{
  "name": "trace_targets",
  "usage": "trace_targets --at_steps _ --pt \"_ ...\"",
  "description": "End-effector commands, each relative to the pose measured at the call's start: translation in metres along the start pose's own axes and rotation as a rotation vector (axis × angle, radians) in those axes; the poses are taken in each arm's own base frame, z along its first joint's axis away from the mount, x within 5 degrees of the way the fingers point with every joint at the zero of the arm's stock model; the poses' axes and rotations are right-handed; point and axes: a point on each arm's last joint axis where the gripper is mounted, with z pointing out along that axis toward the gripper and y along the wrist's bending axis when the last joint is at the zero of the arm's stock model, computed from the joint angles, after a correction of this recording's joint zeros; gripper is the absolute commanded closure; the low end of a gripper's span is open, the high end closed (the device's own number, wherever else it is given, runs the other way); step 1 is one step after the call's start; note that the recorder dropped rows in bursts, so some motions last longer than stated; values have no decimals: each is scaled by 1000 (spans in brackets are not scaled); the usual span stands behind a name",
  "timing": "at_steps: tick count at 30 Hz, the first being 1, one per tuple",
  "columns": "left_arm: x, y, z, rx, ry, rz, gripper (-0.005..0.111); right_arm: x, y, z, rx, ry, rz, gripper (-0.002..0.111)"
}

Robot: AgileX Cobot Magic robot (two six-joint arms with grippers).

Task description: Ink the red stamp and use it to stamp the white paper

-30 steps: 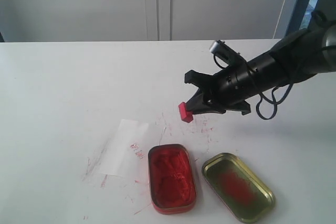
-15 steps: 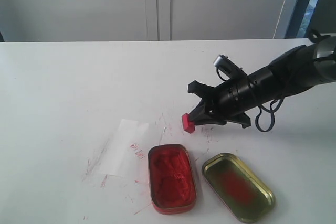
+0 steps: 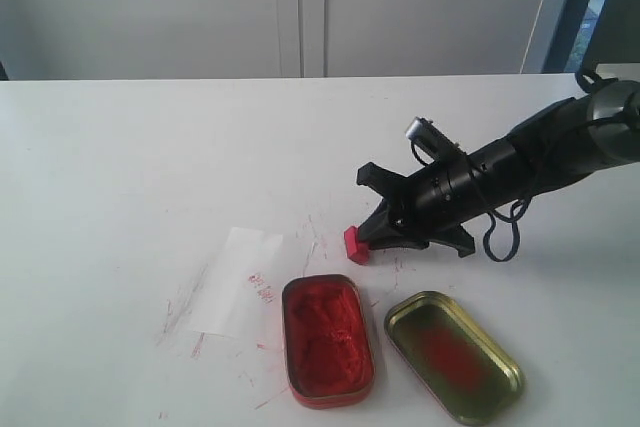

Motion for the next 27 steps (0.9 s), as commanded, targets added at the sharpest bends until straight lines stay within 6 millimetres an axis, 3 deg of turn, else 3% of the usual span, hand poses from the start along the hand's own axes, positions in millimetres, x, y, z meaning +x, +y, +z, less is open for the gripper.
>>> trace_targets --at_steps 1,6,13,20,27 --pt "-1 0 0 2 2 -10 107 2 -5 0 13 12 11 87" --pt "-1 0 0 2 2 -10 107 2 -5 0 15 11 10 68" --pt "-1 0 0 2 2 -10 107 -1 -9 -10 82 -8 29 65" --pt "-1 0 0 2 2 -10 107 -5 -18 -48 229 -22 18 65" --pt "-1 0 0 2 2 -10 107 -1 4 -87 289 -59 -146 67"
